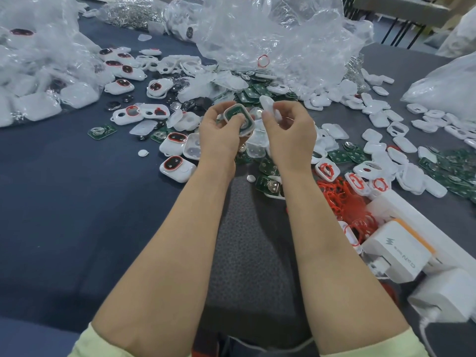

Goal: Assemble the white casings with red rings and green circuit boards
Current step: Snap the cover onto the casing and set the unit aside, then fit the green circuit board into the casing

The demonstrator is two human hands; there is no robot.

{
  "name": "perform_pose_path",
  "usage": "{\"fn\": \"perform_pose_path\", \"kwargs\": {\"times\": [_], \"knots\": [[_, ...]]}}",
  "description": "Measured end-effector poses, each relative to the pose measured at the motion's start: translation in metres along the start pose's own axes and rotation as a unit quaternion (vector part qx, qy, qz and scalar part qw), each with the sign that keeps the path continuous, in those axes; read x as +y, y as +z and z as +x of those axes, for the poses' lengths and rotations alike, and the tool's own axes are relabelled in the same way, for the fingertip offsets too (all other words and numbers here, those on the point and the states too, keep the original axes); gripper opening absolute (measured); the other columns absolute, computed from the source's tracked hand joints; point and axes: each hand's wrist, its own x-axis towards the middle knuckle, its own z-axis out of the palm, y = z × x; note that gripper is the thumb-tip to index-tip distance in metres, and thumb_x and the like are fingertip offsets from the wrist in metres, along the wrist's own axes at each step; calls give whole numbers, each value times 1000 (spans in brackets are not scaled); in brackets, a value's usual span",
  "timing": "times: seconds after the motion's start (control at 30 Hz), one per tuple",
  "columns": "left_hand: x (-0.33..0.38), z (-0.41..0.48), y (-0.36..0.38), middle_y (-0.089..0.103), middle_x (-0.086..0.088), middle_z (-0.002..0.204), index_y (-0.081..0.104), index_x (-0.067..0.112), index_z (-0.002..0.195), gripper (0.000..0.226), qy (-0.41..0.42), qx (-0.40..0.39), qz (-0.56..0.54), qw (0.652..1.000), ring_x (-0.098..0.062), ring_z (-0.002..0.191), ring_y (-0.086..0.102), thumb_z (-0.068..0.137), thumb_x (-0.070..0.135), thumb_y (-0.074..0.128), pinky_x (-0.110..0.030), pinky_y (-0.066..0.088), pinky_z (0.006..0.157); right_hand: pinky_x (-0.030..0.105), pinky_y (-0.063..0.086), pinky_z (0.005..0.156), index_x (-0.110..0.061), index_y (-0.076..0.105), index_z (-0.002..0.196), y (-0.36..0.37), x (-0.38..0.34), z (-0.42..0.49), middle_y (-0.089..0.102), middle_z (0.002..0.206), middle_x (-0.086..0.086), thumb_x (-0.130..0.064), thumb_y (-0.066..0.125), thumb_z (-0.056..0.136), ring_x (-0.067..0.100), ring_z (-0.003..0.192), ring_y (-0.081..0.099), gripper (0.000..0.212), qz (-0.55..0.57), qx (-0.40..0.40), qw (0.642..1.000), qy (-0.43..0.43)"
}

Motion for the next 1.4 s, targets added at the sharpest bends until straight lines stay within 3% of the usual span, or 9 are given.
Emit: {"fn": "perform_pose_path", "kwargs": {"times": [0.27,0.6,0.73,0.77,0.87,1.0,1.23,1.4], "knots": [[-5,1,0,65,-13,95,56,20,86,29,49,5,31,998,-23,87,62,88,-9,52,-34,55,74,35,48,88,-11,64,103,3,-3,-3,65,99,1,-21,68,86,19,93,60,19,5,-5,1000,-11],[-4,4,0,61,-11,95,54,12,100,21,12,3,-7,1000,-24,89,61,92,-7,52,-27,55,68,36,50,86,-11,65,101,5,-3,-3,66,99,3,-21,69,86,20,91,62,18,13,-16,1000,-17],[-4,5,1,61,-7,91,53,12,103,6,-4,9,-6,1000,-18,75,58,99,12,49,-23,51,55,31,49,85,-11,66,100,9,-7,-7,66,98,1,-17,69,85,17,91,61,17,4,-37,998,-50],[-4,6,1,62,-8,91,53,11,106,11,-11,12,-6,1000,-17,74,58,102,18,45,-23,50,53,29,47,86,-11,67,101,10,-7,-8,66,98,1,-17,69,84,15,92,60,18,-5,-40,997,-61],[-3,10,3,64,-11,94,55,10,111,30,-45,28,-42,998,-19,76,61,105,29,33,-27,53,62,25,44,86,-10,67,103,14,-7,-11,66,101,3,-16,70,83,16,94,58,21,-32,-57,994,-92],[-1,10,4,63,-8,82,58,14,90,36,-49,43,-76,995,-21,72,61,105,32,30,-33,53,73,21,38,80,-9,68,101,16,-6,-13,66,101,4,-14,71,81,19,95,58,21,-64,-59,989,-120],[0,9,4,59,-17,105,58,16,84,38,-46,48,-61,996,-27,93,59,105,27,29,-45,50,93,18,37,78,-9,68,100,18,-4,-14,66,102,5,-13,71,81,18,94,58,20,-82,-66,985,-134],[1,8,4,58,-15,99,58,15,86,37,-45,55,-64,995,-25,88,57,105,27,29,-42,50,90,20,39,78,-9,69,100,21,-4,-16,65,102,5,-15,68,84,17,92,58,17,-81,-66,985,-139]]}}
